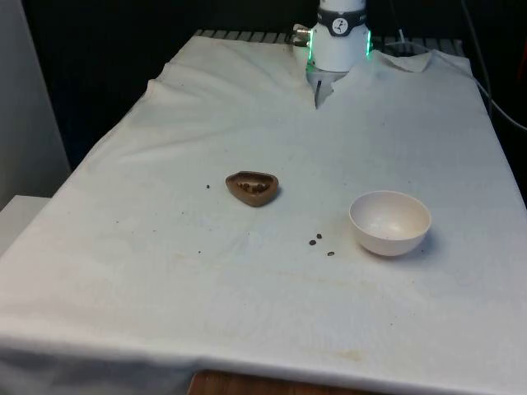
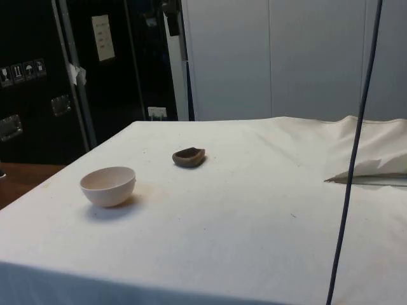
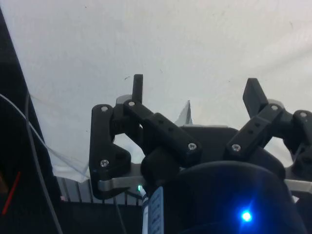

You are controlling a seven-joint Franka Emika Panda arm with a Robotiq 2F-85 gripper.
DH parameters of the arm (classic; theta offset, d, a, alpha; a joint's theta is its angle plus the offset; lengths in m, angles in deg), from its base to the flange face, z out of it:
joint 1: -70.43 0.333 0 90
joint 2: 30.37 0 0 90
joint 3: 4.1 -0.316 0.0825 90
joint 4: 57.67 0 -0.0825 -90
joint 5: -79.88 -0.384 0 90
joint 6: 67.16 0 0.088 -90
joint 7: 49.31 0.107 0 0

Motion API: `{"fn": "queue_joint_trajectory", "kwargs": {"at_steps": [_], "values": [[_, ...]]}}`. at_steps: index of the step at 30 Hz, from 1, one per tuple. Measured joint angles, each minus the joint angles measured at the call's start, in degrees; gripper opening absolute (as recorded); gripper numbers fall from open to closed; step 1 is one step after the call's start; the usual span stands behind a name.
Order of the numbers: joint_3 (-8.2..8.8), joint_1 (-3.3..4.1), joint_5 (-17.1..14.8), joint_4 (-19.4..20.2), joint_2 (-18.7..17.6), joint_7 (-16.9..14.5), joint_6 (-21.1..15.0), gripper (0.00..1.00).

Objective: Pour the coffee beans from the cup into the bowl.

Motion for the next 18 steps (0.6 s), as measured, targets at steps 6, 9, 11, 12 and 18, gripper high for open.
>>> {"fn": "queue_joint_trajectory", "kwargs": {"at_steps": [6, 9, 11, 12, 18], "values": [[-0.8, 0.0, 0.52, 0.0, 0.0, 0.63, -0.4, 1.0], [-1.15, 0.0, 1.03, 0.06, 0.0, 1.26, -0.69, 1.0], [-1.49, 0.0, 1.49, 0.23, 0.0, 1.72, -1.15, 1.0], [-1.78, 0.0, 2.01, 0.4, 0.0, 2.18, -1.6, 1.0], [-2.52, 0.0, 3.27, 1.03, -0.06, 3.55, -3.04, 1.0]]}}
